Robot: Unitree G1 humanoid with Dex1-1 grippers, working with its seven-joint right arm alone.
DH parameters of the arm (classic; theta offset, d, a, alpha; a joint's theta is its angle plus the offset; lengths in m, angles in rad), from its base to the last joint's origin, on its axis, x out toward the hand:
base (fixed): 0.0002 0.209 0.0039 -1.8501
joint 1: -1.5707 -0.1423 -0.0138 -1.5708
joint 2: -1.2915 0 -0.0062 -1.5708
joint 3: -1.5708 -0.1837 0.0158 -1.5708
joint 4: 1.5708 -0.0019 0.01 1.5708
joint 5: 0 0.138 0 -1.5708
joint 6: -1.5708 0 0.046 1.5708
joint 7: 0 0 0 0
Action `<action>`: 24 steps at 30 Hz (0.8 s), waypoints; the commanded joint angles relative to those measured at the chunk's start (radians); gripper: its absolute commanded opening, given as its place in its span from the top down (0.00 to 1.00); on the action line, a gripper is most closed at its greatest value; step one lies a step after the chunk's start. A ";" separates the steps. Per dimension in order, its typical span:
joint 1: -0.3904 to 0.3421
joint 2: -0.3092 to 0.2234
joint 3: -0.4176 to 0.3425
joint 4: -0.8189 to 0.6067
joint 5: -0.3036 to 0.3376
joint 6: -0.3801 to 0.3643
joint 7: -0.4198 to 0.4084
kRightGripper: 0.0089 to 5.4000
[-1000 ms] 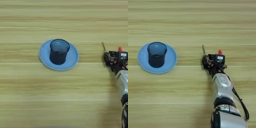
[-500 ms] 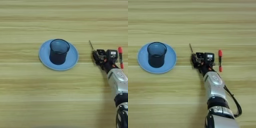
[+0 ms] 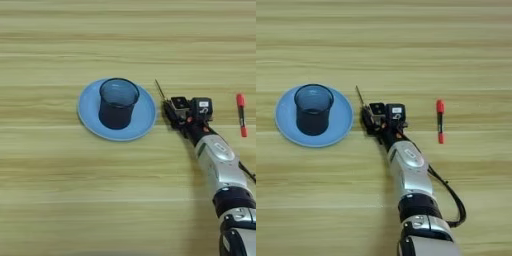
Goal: Move the objects on the table
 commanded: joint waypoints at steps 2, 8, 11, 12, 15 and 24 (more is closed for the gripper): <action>-0.007 -0.001 0.018 -0.015 -0.035 0.013 -0.037 0.24; 0.009 -0.007 0.023 -0.060 -0.060 -0.007 -0.074 0.13; 0.018 -0.009 0.022 -0.096 -0.061 0.000 -0.080 0.07; 0.021 -0.009 0.022 -0.111 -0.061 0.003 -0.082 0.05; 0.030 -0.010 0.020 -0.149 -0.062 0.013 -0.086 0.00; 0.064 -0.025 0.008 -0.287 -0.060 0.049 -0.103 0.00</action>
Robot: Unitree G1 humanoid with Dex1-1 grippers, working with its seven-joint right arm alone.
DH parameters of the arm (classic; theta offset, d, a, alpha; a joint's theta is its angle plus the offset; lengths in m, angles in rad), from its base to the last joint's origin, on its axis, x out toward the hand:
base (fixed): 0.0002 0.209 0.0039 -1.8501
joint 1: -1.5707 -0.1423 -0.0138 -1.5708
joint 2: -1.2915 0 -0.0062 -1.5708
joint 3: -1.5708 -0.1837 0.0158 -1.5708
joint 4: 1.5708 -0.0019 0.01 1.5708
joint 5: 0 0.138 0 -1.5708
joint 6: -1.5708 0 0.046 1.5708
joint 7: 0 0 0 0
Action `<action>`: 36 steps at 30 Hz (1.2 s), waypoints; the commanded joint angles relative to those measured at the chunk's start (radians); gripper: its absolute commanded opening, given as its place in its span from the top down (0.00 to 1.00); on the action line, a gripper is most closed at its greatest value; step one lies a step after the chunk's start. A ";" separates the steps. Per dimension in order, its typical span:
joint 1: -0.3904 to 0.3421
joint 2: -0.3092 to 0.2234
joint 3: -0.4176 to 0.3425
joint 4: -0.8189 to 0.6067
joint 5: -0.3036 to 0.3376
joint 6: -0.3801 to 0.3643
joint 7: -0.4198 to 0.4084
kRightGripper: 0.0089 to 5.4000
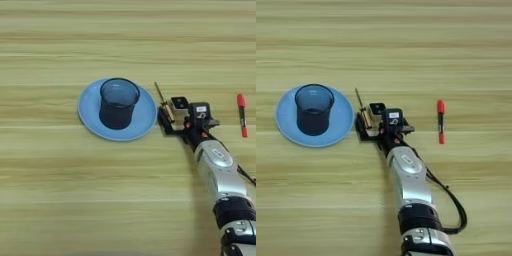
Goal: Move the objects on the table
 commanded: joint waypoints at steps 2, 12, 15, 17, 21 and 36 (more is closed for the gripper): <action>-0.025 -0.032 -0.015 -0.153 -0.002 0.015 -0.027 0.00; 0.035 -0.033 -0.029 -0.361 -0.015 0.057 -0.073 0.00; 0.037 -0.019 -0.035 -0.395 -0.027 0.040 -0.105 0.00; 0.024 0.000 -0.037 -0.397 -0.037 0.016 -0.137 0.00; -0.023 0.036 -0.037 -0.370 -0.047 -0.033 -0.188 0.00; -0.141 0.097 -0.018 -0.124 -0.095 -0.259 -0.265 0.00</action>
